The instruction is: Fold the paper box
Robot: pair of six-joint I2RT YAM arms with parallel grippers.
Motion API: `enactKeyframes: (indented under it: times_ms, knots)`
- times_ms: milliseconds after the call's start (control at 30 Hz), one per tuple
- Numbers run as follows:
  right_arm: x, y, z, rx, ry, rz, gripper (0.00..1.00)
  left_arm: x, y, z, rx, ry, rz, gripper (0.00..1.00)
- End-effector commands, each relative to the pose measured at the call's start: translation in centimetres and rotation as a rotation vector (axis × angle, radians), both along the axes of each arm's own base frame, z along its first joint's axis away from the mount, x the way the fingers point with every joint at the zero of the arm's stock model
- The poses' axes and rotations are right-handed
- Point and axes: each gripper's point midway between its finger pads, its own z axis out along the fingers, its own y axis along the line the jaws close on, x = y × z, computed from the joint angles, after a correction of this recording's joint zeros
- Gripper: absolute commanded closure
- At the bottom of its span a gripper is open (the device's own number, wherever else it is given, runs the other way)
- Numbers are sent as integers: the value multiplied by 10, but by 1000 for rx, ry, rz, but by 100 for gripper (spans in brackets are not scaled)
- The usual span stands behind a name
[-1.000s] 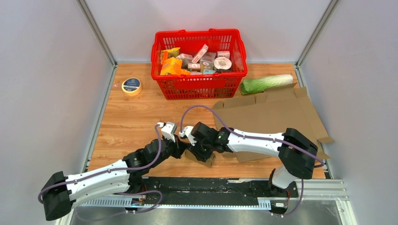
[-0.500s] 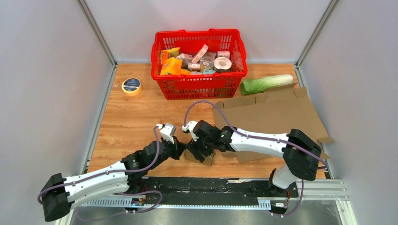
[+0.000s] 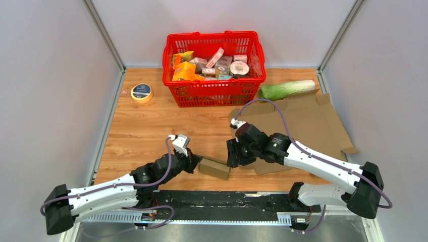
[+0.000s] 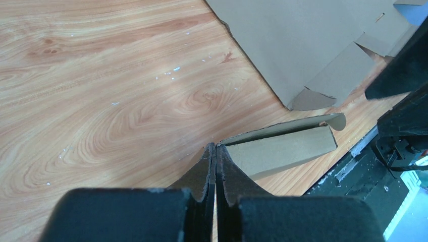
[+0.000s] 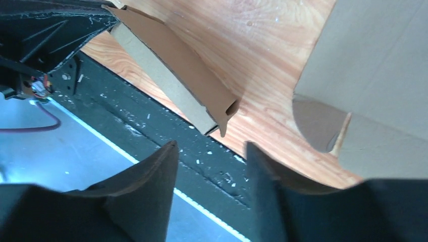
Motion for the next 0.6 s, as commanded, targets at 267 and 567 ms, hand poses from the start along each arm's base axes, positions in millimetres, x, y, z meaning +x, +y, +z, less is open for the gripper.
enactKeyframes:
  times_ms: [267,567]
  knots:
    - [-2,15,-11,67,45,-5,75,-15,10,-28,112,62,-27,100]
    - [2,16,-23,34,51,-12,83,-15,9,-27,110,56,-29,100]
